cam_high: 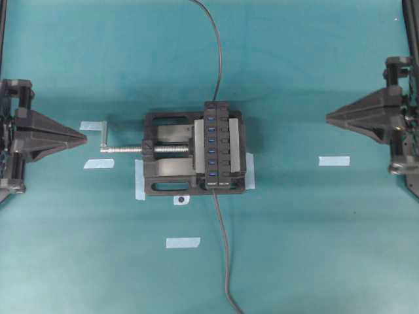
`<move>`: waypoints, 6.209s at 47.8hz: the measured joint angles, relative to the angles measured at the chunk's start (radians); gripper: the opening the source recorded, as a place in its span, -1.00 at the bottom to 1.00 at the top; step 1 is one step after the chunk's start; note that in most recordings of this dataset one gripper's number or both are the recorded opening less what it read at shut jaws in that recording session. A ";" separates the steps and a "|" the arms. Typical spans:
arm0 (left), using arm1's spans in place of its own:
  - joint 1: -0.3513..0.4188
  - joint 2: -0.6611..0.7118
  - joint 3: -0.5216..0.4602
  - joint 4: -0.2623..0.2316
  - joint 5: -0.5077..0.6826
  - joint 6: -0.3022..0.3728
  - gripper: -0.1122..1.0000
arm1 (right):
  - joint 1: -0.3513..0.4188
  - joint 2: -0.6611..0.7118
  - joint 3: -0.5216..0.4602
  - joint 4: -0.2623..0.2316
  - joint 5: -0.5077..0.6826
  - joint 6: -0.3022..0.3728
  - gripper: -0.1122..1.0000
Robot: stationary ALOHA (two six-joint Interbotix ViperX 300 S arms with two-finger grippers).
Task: Insert the USB into the second port from the front of the fixed hub.
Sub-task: 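Move the right gripper from rest toward the clamped USB hub, then lower the open right gripper over the USB plug in the front port, then close the right gripper on the black USB plug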
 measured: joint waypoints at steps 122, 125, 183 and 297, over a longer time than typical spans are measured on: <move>0.011 0.018 -0.005 0.000 0.048 -0.003 -0.79 | -0.147 0.873 -0.453 -0.043 0.052 -0.207 -0.79; 0.011 0.018 -0.005 0.000 0.046 -0.003 -0.79 | -0.147 0.876 -0.459 -0.043 0.051 -0.207 -0.79; 0.011 0.018 -0.005 0.000 0.048 -0.003 -0.79 | -0.147 0.902 -0.477 -0.043 -0.003 -0.207 0.74; 0.011 0.020 -0.005 0.000 0.048 -0.003 -0.79 | -0.133 0.991 -0.528 -0.043 0.002 -0.207 -0.63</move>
